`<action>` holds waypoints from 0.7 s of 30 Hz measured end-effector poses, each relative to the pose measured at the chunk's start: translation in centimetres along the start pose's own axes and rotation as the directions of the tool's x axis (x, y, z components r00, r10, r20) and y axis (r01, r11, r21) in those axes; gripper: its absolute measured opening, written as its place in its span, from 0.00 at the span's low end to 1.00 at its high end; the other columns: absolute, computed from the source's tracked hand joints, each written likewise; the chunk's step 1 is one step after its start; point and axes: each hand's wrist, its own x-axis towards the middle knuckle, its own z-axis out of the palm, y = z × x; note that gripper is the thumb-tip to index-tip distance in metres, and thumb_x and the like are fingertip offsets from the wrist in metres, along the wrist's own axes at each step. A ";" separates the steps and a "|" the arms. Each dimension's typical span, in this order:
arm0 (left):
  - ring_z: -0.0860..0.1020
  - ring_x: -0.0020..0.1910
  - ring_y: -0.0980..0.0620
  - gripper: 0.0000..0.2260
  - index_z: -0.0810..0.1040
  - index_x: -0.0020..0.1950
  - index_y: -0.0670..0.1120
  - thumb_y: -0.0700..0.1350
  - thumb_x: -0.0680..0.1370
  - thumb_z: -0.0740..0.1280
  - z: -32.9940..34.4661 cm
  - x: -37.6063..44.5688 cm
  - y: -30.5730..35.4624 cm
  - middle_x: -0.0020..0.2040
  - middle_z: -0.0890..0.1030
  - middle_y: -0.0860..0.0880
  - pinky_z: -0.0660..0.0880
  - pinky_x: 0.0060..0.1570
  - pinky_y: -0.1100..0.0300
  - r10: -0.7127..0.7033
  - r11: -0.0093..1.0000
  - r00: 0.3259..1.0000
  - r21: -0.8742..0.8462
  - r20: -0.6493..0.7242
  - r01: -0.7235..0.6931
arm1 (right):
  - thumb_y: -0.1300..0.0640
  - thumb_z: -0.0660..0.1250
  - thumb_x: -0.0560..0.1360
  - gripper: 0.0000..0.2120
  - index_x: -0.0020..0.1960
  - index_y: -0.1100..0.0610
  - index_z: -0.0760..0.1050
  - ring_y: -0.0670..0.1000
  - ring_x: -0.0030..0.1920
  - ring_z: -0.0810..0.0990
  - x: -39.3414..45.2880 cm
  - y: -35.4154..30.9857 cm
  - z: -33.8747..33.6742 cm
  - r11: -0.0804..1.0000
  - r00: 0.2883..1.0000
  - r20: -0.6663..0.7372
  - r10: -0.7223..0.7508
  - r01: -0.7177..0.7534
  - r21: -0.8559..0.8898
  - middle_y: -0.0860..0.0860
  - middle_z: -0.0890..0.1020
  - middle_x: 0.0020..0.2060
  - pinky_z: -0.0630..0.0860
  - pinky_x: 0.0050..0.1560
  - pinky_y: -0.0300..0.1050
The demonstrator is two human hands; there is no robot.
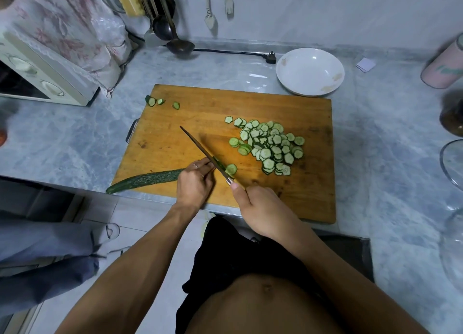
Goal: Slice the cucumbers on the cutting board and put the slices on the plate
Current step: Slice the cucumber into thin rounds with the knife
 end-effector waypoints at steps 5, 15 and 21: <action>0.84 0.48 0.46 0.12 0.86 0.49 0.42 0.40 0.73 0.64 -0.5 0.2 -1.1 0.55 0.85 0.45 0.77 0.47 0.62 0.034 0.999 0.997 -0.045 0.063 -0.031 | 0.40 0.45 0.84 0.29 0.31 0.55 0.65 0.56 0.41 0.72 0.1 0.0 0.7 0.999 0.999 -0.037 0.006 -0.005 0.043 0.51 0.70 0.30 0.63 0.42 0.46; 0.83 0.44 0.44 0.08 0.85 0.46 0.42 0.38 0.72 0.67 -0.7 0.4 -1.2 0.52 0.85 0.45 0.77 0.37 0.59 0.076 0.997 0.995 -0.019 0.072 -0.074 | 0.39 0.44 0.83 0.28 0.33 0.54 0.65 0.57 0.44 0.73 1.5 -0.6 1.9 0.996 0.998 -0.027 0.064 -0.062 0.058 0.52 0.70 0.33 0.65 0.43 0.47; 0.83 0.46 0.45 0.09 0.86 0.47 0.41 0.37 0.72 0.67 -0.4 0.3 -1.3 0.55 0.84 0.45 0.77 0.38 0.60 0.109 0.994 0.992 -0.022 0.068 -0.108 | 0.40 0.44 0.83 0.30 0.31 0.56 0.66 0.61 0.46 0.78 3.4 -1.0 2.7 0.992 0.996 -0.050 0.078 -0.073 0.099 0.53 0.71 0.30 0.68 0.43 0.47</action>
